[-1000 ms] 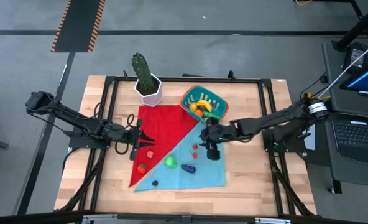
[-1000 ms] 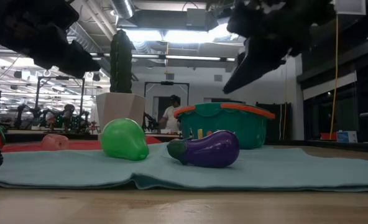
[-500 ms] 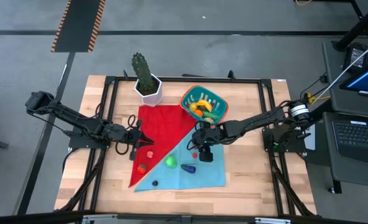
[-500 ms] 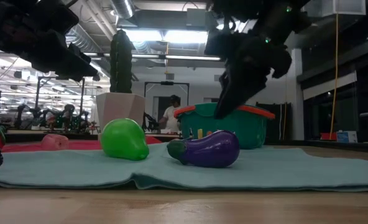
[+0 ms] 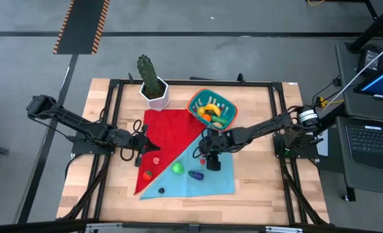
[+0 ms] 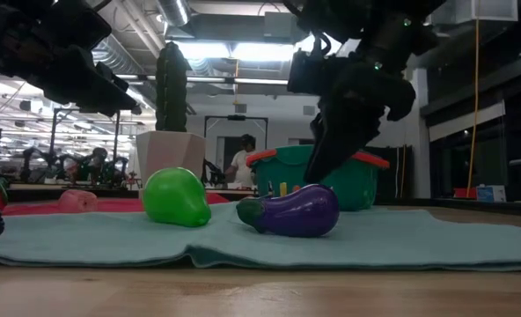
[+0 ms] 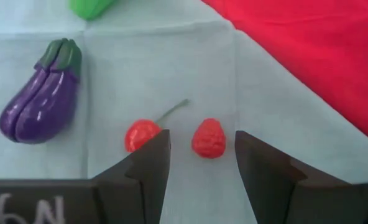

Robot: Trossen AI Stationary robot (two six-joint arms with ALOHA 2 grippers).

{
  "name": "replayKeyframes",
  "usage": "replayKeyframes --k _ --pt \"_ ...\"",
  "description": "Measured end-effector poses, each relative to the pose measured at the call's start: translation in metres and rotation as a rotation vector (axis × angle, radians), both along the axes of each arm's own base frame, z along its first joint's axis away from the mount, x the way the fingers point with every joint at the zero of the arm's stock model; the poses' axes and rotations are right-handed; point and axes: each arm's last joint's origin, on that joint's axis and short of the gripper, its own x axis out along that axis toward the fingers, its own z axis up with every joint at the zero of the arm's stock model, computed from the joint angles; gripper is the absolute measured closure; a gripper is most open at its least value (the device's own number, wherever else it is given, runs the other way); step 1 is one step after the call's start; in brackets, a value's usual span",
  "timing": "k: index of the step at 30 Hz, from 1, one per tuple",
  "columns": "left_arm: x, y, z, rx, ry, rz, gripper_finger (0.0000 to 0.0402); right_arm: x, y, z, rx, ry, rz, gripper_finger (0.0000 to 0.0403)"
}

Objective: Pick and placing Produce into tupperware
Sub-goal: Put the red raspberry into the blue basket

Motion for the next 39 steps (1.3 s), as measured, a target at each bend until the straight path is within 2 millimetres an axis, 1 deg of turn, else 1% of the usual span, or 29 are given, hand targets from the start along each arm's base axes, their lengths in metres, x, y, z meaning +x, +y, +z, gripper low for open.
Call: replayKeyframes --k 7,15,21,39 --pt "0.0 0.0 0.0 0.0 0.001 0.0 0.038 0.002 0.0 -0.013 -0.018 0.038 0.02 0.0222" --pt "0.0 0.0 -0.001 0.003 0.011 0.0 0.0361 0.004 0.001 -0.017 -0.019 0.036 0.021 0.0222" --pt "-0.001 0.0 -0.002 0.006 0.02 0.0 0.0349 0.006 0.001 -0.024 -0.021 0.039 0.024 0.0222" --pt "-0.001 0.0 -0.002 0.007 0.026 0.0 0.0328 0.007 0.0 -0.025 -0.03 0.04 0.017 0.0222"
